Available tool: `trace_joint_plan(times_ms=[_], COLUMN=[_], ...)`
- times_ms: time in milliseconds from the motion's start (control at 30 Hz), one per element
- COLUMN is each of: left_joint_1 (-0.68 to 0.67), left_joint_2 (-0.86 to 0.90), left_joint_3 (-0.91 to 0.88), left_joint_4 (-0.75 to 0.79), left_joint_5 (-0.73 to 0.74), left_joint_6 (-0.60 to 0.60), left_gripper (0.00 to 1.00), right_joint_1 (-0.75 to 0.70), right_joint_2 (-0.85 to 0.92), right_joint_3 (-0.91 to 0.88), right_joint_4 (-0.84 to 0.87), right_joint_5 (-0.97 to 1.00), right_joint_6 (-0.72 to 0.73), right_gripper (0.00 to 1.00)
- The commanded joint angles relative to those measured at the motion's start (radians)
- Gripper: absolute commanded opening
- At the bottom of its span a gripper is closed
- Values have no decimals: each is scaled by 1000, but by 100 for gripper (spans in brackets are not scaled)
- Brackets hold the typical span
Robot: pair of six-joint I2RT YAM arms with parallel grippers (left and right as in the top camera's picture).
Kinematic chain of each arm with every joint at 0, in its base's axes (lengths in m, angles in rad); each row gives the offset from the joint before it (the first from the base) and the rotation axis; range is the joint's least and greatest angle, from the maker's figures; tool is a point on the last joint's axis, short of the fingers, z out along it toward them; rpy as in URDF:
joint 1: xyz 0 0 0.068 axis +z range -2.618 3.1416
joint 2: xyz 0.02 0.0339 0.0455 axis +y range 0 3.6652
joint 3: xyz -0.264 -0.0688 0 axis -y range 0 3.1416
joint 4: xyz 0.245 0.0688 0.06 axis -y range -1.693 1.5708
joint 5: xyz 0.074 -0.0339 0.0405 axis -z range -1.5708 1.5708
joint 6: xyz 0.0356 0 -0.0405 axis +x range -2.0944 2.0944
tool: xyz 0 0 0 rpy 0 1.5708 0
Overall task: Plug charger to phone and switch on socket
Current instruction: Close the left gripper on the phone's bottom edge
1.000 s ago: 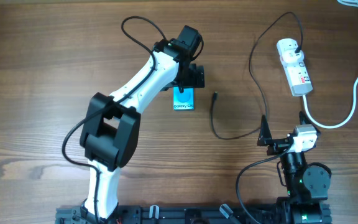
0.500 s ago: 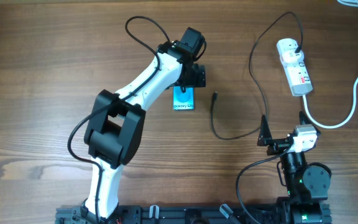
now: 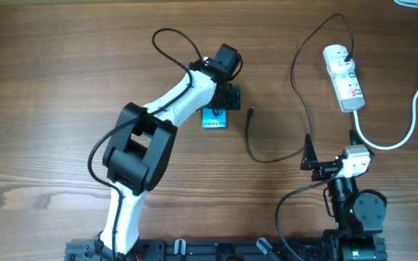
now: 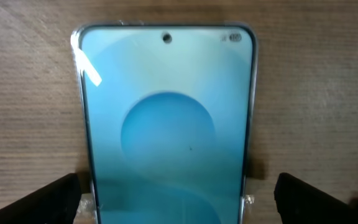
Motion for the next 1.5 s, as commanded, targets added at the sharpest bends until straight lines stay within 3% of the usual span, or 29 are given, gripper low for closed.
trace_joint_plan(times_ms=[0,533,633,1067,1167,1467], left_joint_1=[-2,-2,-2,-2,-2,-2], left_joint_2=[65,92,92,85,74,42], left_joint_3=[-8,-8,-8,-8,-8,-8], left_joint_4=[2,-62,-61,-80,-80,-81], left_joint_5=[-10,-84,-84,-84,-84,-61], left_joint_6=[-8,0,-1,-1,-2,-5], left_gripper=[100,100,91,80,73,73], right_joint_1=[-1,-1,-1,-1,-1,-1], right_joint_2=[-4,-4,-4,-4,-4,-4], right_joint_3=[-1,-1,-1,-1,-1,-1], right_joint_4=[2,2,2,2,2,2], right_joint_5=[6,6,6,6,6,6], right_joint_6=[3,3,3,3,3,3], right_gripper=[100,100,100,100,100,100])
